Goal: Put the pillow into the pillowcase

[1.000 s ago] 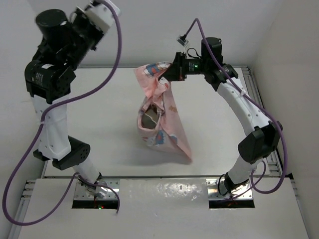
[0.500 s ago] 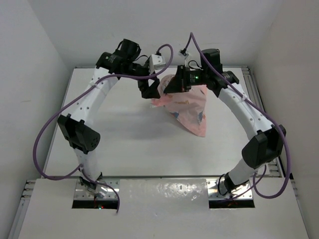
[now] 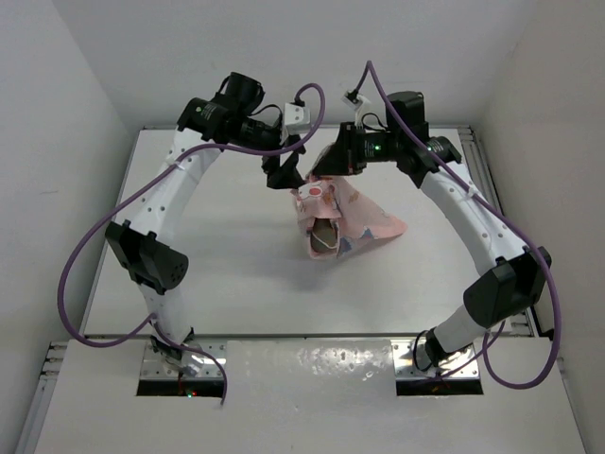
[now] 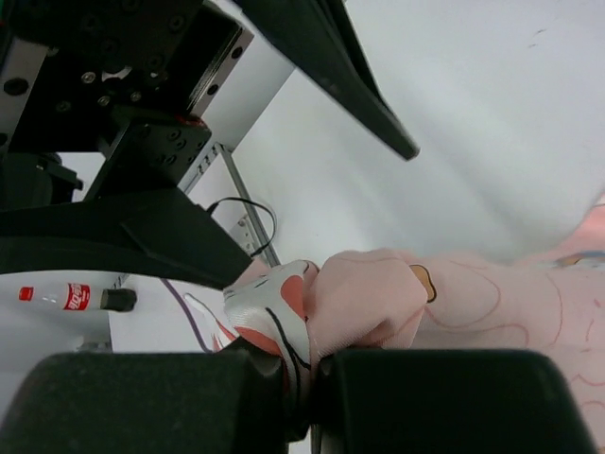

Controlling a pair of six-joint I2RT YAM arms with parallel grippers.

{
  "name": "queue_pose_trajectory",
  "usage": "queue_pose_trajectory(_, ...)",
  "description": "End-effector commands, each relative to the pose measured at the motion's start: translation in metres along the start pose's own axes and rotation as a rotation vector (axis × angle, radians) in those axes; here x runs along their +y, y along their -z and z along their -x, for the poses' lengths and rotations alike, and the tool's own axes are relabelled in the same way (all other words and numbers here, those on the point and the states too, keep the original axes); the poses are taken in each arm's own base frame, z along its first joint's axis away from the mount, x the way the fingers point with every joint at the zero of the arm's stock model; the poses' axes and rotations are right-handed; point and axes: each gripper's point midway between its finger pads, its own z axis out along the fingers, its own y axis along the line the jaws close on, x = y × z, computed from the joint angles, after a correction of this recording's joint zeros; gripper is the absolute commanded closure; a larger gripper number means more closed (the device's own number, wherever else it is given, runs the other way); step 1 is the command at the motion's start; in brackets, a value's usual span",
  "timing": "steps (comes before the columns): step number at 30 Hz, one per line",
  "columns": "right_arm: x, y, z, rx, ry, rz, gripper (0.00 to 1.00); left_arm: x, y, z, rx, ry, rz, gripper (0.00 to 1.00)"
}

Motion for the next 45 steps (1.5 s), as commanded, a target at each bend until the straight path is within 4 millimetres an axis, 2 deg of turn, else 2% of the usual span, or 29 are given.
queue_pose_trajectory(1,0.02,0.006,0.026,-0.083,0.11,0.036,1.0,0.013,0.01,0.015,0.002,-0.021,0.107,0.03)
queue_pose_trajectory(3,0.02,0.007,0.025,-0.084,0.111,0.031,1.0,0.013,0.006,0.013,-0.006,-0.001,0.099,0.04)
queue_pose_trajectory(9,0.009,0.006,0.026,-0.099,0.094,-0.032,1.0,-0.001,0.001,0.03,-0.101,0.02,0.013,0.01)
queue_pose_trajectory(12,0.008,0.005,0.027,-0.1,0.097,-0.044,1.0,0.001,0.0,0.028,-0.096,0.025,0.018,0.06)
queue_pose_trajectory(13,0.009,0.005,0.026,-0.099,0.096,-0.041,1.0,0.004,-0.001,0.022,-0.08,0.03,0.032,0.18)
queue_pose_trajectory(15,0.012,0.005,0.027,-0.104,0.104,-0.036,1.0,0.004,-0.005,0.013,-0.065,0.046,0.025,0.32)
queue_pose_trajectory(16,0.013,0.006,0.029,-0.109,0.108,-0.037,1.0,0.0,-0.01,0.004,-0.059,0.068,0.002,0.5)
queue_pose_trajectory(18,0.013,0.007,0.029,-0.112,0.115,-0.04,1.0,-0.006,-0.021,-0.013,-0.047,0.122,-0.036,0.66)
queue_pose_trajectory(19,0.013,0.007,0.029,-0.113,0.118,-0.041,1.0,-0.007,-0.024,-0.018,-0.045,0.139,-0.041,0.78)
queue_pose_trajectory(21,0.012,0.008,0.029,-0.114,0.121,-0.044,1.0,-0.008,-0.028,-0.029,-0.028,0.182,-0.046,0.87)
queue_pose_trajectory(22,0.012,0.007,0.028,-0.11,0.12,-0.044,1.0,-0.008,-0.028,-0.029,-0.024,0.182,-0.043,0.99)
queue_pose_trajectory(23,0.011,0.008,0.027,-0.109,0.116,-0.049,1.0,-0.006,-0.027,-0.029,-0.019,0.185,-0.031,1.0)
queue_pose_trajectory(29,0.006,0.012,0.02,-0.099,0.124,-0.07,1.0,0.022,-0.003,-0.004,0.017,0.142,0.144,1.0)
queue_pose_trajectory(31,0.001,0.015,0.017,-0.1,0.113,-0.078,1.0,0.032,0.008,0.01,0.01,0.114,0.21,1.0)
queue_pose_trajectory(34,-0.003,0.02,0.014,-0.103,0.103,-0.091,1.0,0.029,0.014,0.029,-0.035,0.09,0.211,1.0)
queue_pose_trajectory(37,-0.004,0.02,0.013,-0.106,0.104,-0.094,1.0,0.02,0.01,0.029,-0.055,0.082,0.156,0.98)
queue_pose_trajectory(38,-0.005,0.02,0.013,-0.107,0.103,-0.092,1.0,0.02,0.007,0.025,-0.052,0.096,0.151,0.88)
queue_pose_trajectory(39,-0.004,0.02,0.013,-0.105,0.105,-0.089,1.0,0.022,0.002,0.017,-0.045,0.111,0.15,0.74)
queue_pose_trajectory(41,-0.003,0.021,0.014,-0.11,0.106,-0.089,1.0,0.025,-0.005,0.007,-0.031,0.16,0.156,0.64)
queue_pose_trajectory(42,-0.001,0.021,0.013,-0.109,0.108,-0.086,1.0,0.03,-0.007,0.007,-0.038,0.153,0.174,0.55)
queue_pose_trajectory(45,-0.001,0.022,0.013,-0.112,0.109,-0.087,1.0,0.033,-0.01,0.008,-0.054,0.187,0.178,0.43)
